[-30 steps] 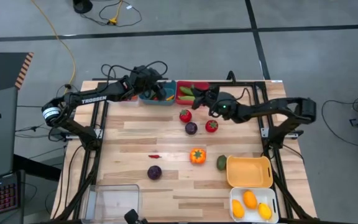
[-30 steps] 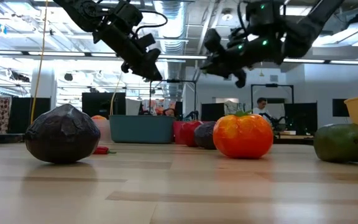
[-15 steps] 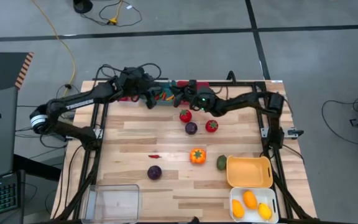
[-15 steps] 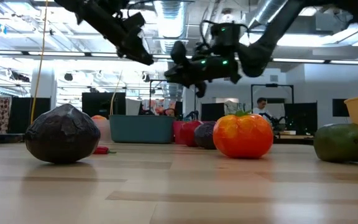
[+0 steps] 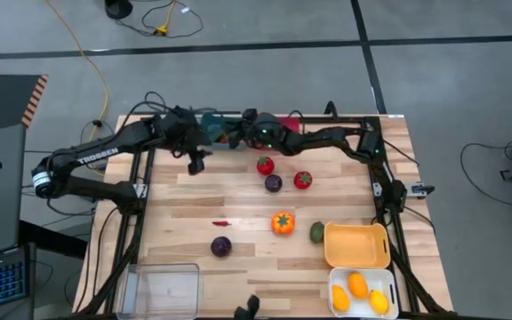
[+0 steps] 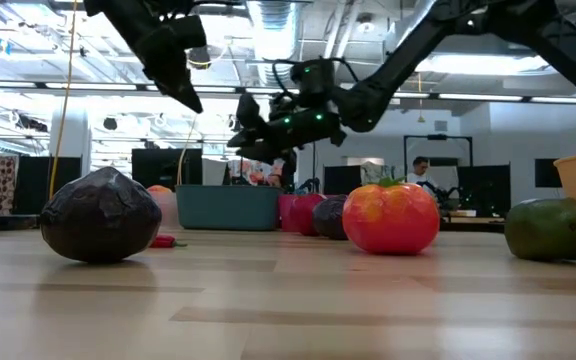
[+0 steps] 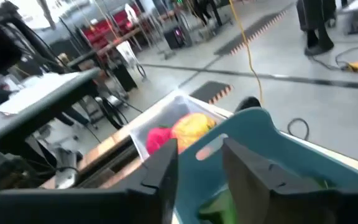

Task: Sort produce into baskets
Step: Put the green chili pepper into the blue bin, then put the red chili pepper into the blue bin

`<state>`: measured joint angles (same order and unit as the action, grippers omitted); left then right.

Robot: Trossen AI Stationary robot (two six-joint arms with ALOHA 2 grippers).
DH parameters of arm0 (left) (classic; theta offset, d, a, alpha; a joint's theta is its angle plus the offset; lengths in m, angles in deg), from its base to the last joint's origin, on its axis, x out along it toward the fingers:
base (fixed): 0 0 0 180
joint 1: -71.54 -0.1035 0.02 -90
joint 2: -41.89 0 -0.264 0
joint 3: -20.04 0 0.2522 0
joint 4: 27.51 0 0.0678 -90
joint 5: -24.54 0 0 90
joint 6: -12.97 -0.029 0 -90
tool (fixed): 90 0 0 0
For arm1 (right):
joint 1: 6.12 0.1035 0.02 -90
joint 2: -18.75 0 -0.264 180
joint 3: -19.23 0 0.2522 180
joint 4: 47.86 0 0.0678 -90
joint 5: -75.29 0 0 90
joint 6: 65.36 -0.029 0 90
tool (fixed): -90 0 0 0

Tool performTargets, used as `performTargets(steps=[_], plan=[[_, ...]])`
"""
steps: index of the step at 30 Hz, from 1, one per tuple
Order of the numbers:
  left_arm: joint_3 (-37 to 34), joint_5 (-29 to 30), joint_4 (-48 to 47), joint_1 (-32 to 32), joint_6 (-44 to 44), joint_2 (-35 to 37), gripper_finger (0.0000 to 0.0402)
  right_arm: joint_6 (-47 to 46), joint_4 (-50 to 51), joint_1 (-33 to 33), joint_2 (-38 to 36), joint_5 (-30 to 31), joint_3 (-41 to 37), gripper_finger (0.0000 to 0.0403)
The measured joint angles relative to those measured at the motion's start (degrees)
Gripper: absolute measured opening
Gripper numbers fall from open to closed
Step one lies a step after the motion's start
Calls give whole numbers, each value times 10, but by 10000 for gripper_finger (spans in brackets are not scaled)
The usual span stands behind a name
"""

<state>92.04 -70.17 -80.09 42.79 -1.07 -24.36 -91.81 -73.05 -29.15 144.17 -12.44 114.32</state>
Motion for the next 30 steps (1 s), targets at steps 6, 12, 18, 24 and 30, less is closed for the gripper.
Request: performTargets(steps=[6,12,18,24,30], plan=[[0,-59,-35,35,-22,-4,137,2,77,-6,2,1,39,210],[0,-103,-38,70,-33,-4,138,62,111,-15,-37,-10,39,229],[-14,-131,-36,110,-8,-4,138,144,233,-19,-112,-10,38,227],[-33,-128,-18,160,48,-5,144,211,364,-12,-194,-10,39,225],[-33,-98,-1,215,88,-14,192,271,470,4,-266,-10,39,225]])
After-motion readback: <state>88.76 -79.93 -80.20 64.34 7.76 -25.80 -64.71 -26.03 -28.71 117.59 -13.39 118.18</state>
